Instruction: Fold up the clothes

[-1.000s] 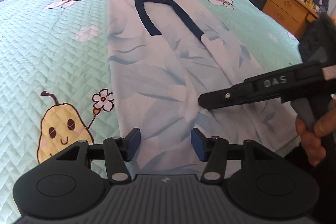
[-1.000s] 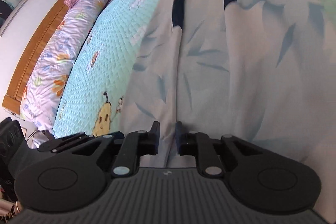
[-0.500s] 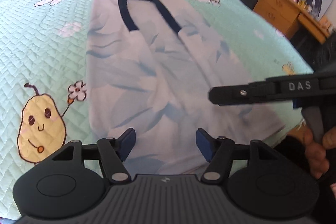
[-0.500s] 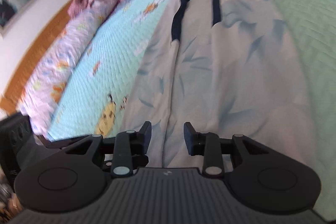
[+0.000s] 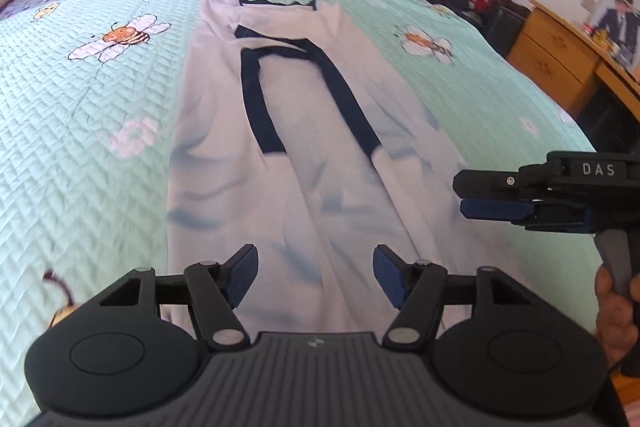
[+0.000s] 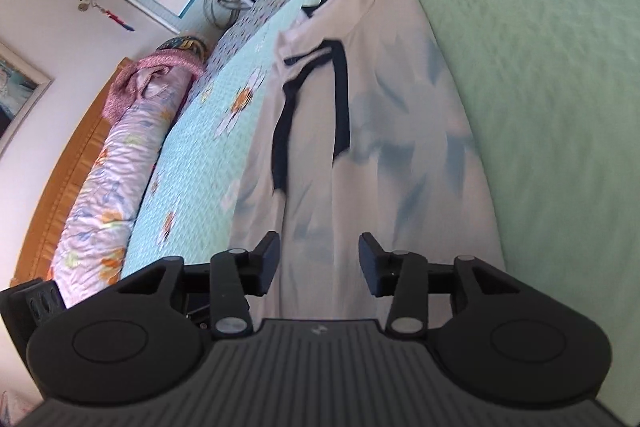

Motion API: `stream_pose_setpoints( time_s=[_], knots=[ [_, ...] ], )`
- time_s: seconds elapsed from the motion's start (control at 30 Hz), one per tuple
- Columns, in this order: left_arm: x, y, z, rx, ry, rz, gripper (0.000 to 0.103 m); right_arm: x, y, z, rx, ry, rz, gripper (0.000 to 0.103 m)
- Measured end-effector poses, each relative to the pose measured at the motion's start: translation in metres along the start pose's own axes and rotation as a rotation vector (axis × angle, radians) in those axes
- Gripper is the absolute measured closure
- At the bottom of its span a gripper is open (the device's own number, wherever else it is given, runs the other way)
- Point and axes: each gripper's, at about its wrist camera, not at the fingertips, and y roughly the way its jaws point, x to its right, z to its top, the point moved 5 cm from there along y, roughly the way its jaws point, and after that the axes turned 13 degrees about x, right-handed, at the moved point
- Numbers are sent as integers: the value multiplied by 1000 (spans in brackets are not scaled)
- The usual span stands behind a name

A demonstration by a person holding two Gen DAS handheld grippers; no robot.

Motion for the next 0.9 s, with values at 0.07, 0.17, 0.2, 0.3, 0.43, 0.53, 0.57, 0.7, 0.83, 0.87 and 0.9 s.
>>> stream_pose_setpoints(
  time_s=[0.07,0.17,0.2,0.3,0.43,0.53,0.57,0.7,0.83,0.87,0.9],
  knots=[
    [-3,11,3,-1,1,31,37,1,12,10,10,8,-7,53],
    [-8,27,-1,-33,-32,14,37,5,25,16,16,35,0,52],
    [-8,31,-4,-46,-33,5,37,7,28,16,17,45,3,52],
    [0,32,-11,-53,3,-27,36,21,33,7,-10,89,-21,52],
    [9,22,-16,-75,33,-84,34,33,23,-7,-28,131,-11,52],
    [8,8,-24,-91,40,-114,34,35,7,-11,-41,140,3,52],
    [7,3,-26,-95,41,-122,34,35,1,-12,-46,139,10,51],
    [5,-26,-38,-86,0,-134,34,37,-25,-22,-66,142,35,51],
    [-4,-56,-46,-49,-6,-105,34,45,-47,-38,-87,175,39,48],
    [-7,-61,-48,-49,-10,-98,34,49,-50,-44,-94,189,35,48],
    [-10,-64,-50,-53,-16,-87,34,53,-53,-49,-100,203,32,48]
  ],
)
